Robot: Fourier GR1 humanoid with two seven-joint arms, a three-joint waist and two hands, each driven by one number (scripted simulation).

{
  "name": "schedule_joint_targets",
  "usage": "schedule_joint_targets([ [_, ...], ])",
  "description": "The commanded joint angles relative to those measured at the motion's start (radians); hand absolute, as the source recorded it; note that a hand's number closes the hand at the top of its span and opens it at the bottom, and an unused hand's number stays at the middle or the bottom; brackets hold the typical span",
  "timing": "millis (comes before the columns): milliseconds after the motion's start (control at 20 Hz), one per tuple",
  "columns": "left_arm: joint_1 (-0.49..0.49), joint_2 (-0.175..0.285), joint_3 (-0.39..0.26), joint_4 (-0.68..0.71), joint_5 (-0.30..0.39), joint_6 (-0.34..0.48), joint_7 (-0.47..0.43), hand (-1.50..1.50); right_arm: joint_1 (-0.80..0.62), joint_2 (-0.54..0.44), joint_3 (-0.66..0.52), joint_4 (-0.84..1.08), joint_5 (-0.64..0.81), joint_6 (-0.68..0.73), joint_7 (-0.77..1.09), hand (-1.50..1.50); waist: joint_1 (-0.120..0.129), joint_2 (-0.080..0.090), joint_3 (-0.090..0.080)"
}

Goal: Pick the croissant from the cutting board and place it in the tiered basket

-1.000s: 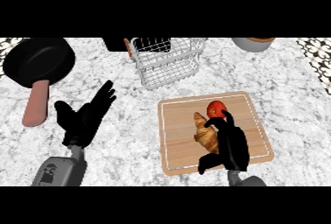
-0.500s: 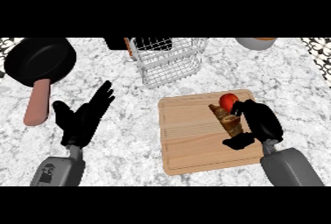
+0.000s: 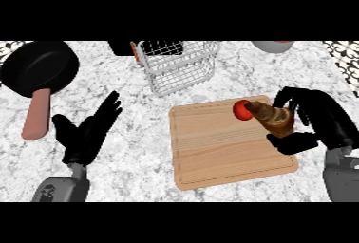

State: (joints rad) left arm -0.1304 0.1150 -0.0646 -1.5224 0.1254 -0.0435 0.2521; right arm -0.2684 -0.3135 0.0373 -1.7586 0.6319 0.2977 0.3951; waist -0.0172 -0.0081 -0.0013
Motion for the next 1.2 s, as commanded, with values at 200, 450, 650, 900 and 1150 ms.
schedule_joint_targets([
  [200,-0.007,-0.004,0.001,0.037,-0.022,-0.008,-0.038,0.0,-0.15,-0.051,-0.158,-0.319,-0.188,0.152,0.189,1.5,0.008,0.004,0.0],
  [450,-0.023,0.002,0.011,-0.01,-0.012,-0.003,0.018,0.0,-0.418,-0.079,-0.206,-0.274,-0.26,0.201,0.348,1.5,0.023,0.005,0.0],
  [650,-0.042,-0.022,0.019,0.077,-0.014,-0.018,-0.029,0.0,-0.491,-0.093,-0.177,-0.183,-0.217,0.179,0.314,1.5,0.02,0.008,0.001],
  [900,-0.032,-0.043,-0.015,0.052,-0.043,-0.007,-0.043,0.0,-0.746,-0.073,-0.086,0.038,-0.168,0.19,0.38,1.5,0.031,0.009,0.0],
  [1150,-0.063,0.011,0.048,0.063,0.013,-0.062,-0.022,0.0,-0.893,-0.003,-0.087,0.306,-0.098,0.079,0.351,1.5,0.039,0.013,0.0],
])
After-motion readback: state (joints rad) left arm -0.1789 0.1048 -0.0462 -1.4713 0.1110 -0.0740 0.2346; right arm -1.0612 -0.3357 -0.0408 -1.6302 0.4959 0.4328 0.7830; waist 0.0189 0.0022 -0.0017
